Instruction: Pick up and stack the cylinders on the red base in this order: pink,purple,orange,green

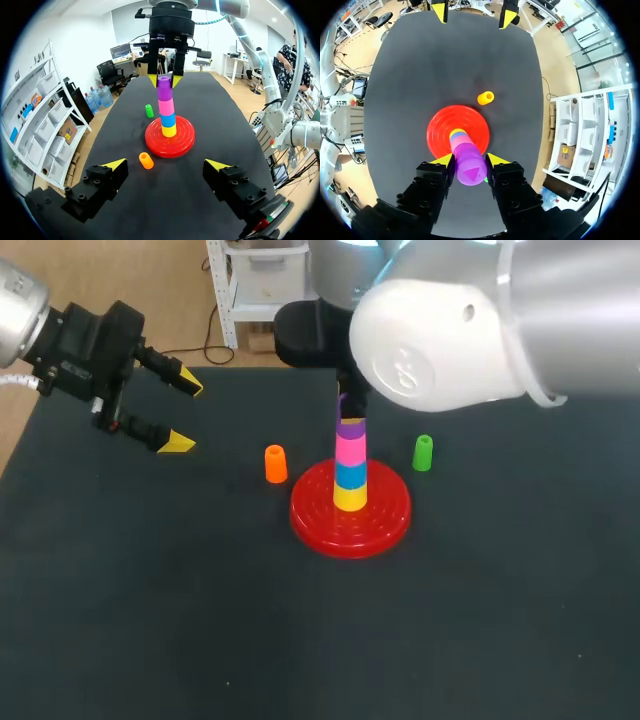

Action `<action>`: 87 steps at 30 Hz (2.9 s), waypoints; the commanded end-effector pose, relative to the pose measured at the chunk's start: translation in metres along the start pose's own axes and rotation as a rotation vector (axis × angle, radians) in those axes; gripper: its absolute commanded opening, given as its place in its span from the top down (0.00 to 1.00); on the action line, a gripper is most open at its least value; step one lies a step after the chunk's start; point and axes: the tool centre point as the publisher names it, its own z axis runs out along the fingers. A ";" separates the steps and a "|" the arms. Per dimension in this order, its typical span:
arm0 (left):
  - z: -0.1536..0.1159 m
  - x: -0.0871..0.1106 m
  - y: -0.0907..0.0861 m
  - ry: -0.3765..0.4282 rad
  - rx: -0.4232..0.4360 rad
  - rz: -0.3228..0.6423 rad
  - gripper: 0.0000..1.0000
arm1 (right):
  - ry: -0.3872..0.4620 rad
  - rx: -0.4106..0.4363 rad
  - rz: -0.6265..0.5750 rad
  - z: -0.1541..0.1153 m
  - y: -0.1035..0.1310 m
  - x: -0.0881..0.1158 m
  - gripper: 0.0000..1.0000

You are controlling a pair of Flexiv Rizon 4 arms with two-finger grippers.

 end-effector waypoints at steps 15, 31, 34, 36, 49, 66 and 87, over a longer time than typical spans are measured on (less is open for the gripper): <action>0.000 0.001 0.001 -0.002 0.001 0.002 0.00 | -0.022 -0.044 0.039 0.021 -0.003 0.001 1.00; 0.000 0.001 0.001 -0.002 0.001 0.002 0.00 | -0.081 0.077 0.046 -0.018 -0.008 -0.006 0.00; 0.000 0.001 0.001 -0.002 0.001 0.002 0.00 | -0.087 0.090 0.026 -0.028 -0.009 -0.011 0.00; 0.000 0.001 0.001 -0.002 0.001 0.002 0.00 | -0.094 0.091 0.012 -0.030 -0.012 -0.017 0.00; 0.000 0.001 0.001 -0.002 0.001 0.002 0.00 | -0.090 0.055 -0.070 -0.009 -0.026 -0.072 0.00; 0.000 0.001 0.001 -0.002 0.001 0.002 0.00 | -0.135 0.039 0.059 0.058 -0.045 -0.098 0.00; 0.000 0.001 0.001 -0.002 0.001 0.002 0.00 | -0.110 0.034 0.232 0.095 -0.066 -0.102 0.00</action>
